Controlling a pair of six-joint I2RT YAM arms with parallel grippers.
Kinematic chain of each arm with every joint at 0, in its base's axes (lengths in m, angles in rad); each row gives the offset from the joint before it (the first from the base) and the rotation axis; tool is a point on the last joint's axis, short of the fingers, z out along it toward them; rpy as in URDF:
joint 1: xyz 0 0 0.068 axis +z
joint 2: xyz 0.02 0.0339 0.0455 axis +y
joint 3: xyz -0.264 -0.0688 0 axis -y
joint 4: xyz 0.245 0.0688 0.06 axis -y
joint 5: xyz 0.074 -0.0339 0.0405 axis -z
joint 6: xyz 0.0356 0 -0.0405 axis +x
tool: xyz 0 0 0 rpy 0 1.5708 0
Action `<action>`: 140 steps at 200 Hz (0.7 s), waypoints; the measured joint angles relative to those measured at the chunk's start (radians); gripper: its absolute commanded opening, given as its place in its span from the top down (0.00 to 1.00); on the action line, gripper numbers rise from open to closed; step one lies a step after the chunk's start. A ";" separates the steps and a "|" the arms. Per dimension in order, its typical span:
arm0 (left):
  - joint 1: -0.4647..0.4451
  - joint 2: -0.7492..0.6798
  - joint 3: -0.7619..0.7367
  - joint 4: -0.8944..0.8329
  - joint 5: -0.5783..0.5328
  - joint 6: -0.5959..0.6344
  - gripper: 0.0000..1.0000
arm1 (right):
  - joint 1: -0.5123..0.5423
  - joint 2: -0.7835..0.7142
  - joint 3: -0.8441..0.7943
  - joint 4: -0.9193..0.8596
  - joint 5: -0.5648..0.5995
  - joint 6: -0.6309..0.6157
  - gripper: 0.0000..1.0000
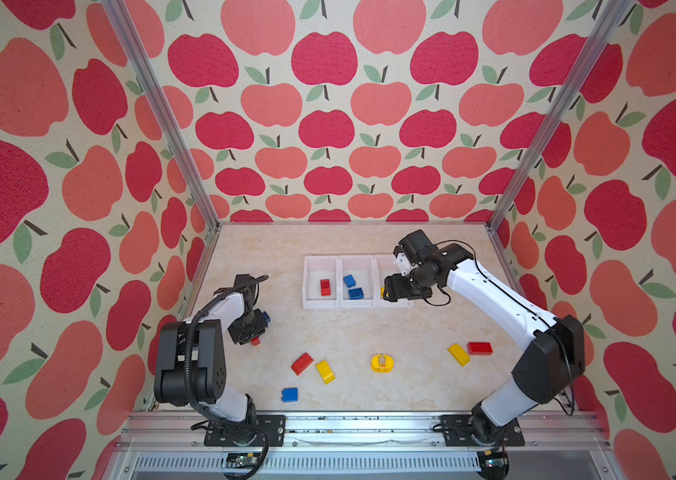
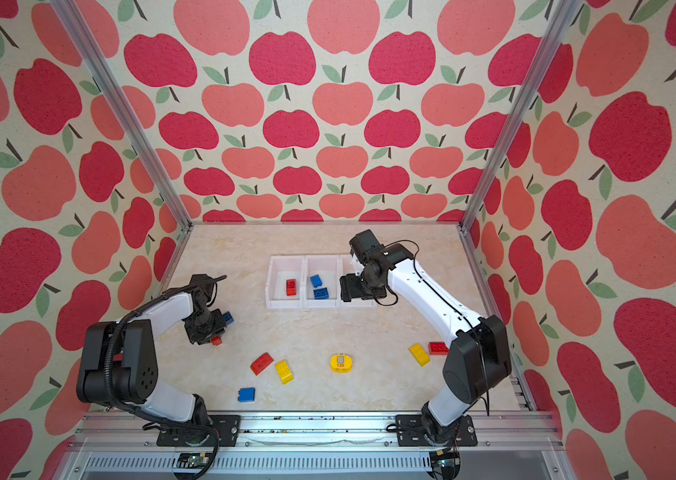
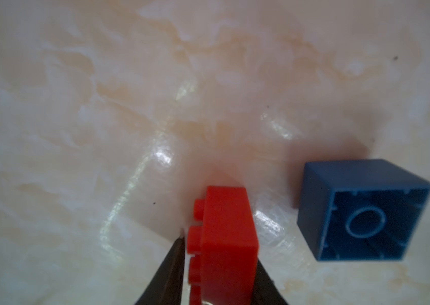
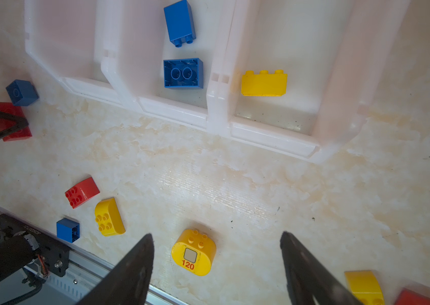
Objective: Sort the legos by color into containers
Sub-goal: 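Close the left gripper on the long red brick and lift it, then drop the red brick in the nearest-left compartment while the right arm reaches out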
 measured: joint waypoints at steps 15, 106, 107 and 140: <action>0.000 0.001 0.002 0.002 0.003 0.006 0.72 | 0.000 0.000 0.000 0.000 0.000 0.000 0.22; 0.000 -0.046 0.021 -0.027 0.000 0.006 0.80 | 0.000 0.000 0.000 0.000 0.000 0.000 0.22; 0.000 -0.048 0.021 -0.028 0.000 0.006 0.80 | 0.000 0.000 0.000 0.000 0.000 0.000 0.22; -0.022 -0.130 0.065 -0.073 -0.019 -0.001 0.81 | 0.000 -0.002 -0.008 0.004 0.000 0.008 0.22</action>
